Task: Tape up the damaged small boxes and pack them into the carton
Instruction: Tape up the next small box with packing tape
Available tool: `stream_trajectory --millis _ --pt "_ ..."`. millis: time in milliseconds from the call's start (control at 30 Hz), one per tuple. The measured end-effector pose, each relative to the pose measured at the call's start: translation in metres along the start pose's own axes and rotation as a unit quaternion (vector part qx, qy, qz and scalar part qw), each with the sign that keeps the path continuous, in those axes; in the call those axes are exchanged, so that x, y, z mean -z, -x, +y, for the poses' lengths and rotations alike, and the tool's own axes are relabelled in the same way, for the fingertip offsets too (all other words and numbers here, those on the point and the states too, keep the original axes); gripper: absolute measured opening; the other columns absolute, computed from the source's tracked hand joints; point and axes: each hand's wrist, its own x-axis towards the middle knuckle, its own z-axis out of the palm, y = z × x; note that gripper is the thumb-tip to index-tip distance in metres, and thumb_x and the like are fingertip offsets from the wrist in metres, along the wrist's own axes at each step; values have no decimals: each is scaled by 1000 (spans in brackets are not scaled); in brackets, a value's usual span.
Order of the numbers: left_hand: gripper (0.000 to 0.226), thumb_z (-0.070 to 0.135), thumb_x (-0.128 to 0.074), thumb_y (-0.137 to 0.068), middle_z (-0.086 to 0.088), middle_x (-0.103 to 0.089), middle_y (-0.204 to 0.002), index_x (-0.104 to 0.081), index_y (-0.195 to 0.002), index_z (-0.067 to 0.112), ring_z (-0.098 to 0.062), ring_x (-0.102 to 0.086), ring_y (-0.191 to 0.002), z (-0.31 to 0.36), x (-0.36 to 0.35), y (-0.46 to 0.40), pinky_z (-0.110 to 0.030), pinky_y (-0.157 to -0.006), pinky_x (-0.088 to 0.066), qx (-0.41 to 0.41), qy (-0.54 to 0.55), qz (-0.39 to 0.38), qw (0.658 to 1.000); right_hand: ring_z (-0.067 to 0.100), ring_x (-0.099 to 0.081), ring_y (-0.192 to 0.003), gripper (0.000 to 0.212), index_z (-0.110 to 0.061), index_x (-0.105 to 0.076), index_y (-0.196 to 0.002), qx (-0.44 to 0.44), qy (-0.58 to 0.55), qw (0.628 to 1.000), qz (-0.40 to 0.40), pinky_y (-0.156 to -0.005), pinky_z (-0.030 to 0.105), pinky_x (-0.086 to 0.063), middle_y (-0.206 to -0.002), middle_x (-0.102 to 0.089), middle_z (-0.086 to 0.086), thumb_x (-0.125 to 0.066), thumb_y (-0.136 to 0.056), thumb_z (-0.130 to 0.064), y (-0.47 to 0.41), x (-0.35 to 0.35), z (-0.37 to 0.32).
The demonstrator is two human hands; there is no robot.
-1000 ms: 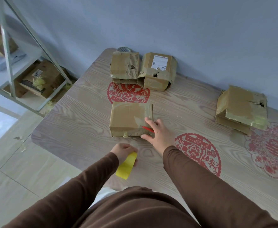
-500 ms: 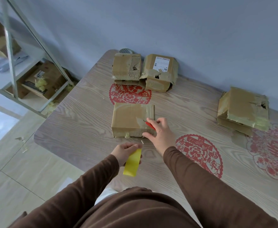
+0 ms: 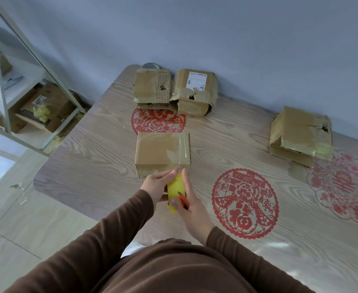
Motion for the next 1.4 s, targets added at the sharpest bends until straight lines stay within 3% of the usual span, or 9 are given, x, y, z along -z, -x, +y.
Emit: stream_trajectory --millis 100,167,300,400,500,700,867,1033,1400 --pt "17 38 -69 -93 18 -70 -69 -81 -88 28 3 -61 -62 2 8 -10 -20 -61 -50 -107 -210 56 970 -26 -48 -106 78 -51 4 -156 11 41 999 21 -96 11 -42 -119 -35 -54 -52 -104 -35 4 5 -5" --pt "20 20 -73 -92 19 -67 -64 -78 -72 17 5 -58 -63 7 8 -13 -14 -64 -46 -135 -184 19 973 -31 -38 -115 77 -50 2 -156 14 26 999 22 -99 5 -34 -123 -31 -62 -52 -104 -36 8 9 -7" --pt "10 2 -71 -87 2 -71 -73 -70 -82 11 -11 -63 -70 17 8 -22 -19 -71 -55 -60 14 -31 998 -26 -25 -133 76 -49 -1 -157 31 -9 999 18 -109 10 -26 -137 -19 -61 -52 -101 -46 13 11 -7" --pt "3 5 -70 -89 -7 -70 -77 -69 -89 2 -9 -64 -61 23 7 -31 -21 -68 -57 -60 -32 -41 997 -9 -33 -140 76 -59 -4 -153 10 -38 999 14 -118 26 -30 -142 -19 -57 -54 -95 -57 13 12 -10" --pt "7 6 -73 -89 -9 -66 -74 -72 -84 1 -9 -57 -57 28 2 -39 -22 -63 -52 -107 -116 -16 987 -21 -26 -136 75 -66 -7 -148 -15 -54 998 10 -115 18 -25 -144 -20 -52 -57 -94 -55 12 15 -12" --pt "5 17 -80 -84 9 -67 -70 -76 -82 15 -1 -54 -56 63 -6 -66 -14 -54 -47 -182 -157 81 967 10 -59 -124 43 -40 -41 -145 -98 -116 987 48 -100 23 -50 -135 -61 -7 -52 -104 -37 17 20 -8" --pt "8 22 -83 -82 7 -73 -78 -79 -85 15 -4 -65 -63 95 -13 -96 -20 -60 -57 -185 -207 89 957 -20 -41 -122 55 -56 -20 -152 -87 -50 995 24 -102 7 -36 -135 -34 -44 -46 -105 -42 21 18 -8" --pt "14 15 -76 -88 16 -71 -65 -76 -75 20 5 -61 -58 117 -16 -121 -11 -60 -48 -230 -249 71 938 7 -33 -146 46 -57 -31 -147 -130 -82 988 9 -121 35 -29 -158 -37 -12 -47 -105 -42 21 10 0" --pt "9 35 -82 -81 12 -74 -84 -79 -78 27 -9 -65 -81 114 -10 -173 -24 -80 -51 -177 -344 72 919 1 -32 -142 54 -49 -23 -155 -171 -63 983 8 -106 14 -30 -161 -32 -11 -44 -106 -44 -7 15 9"
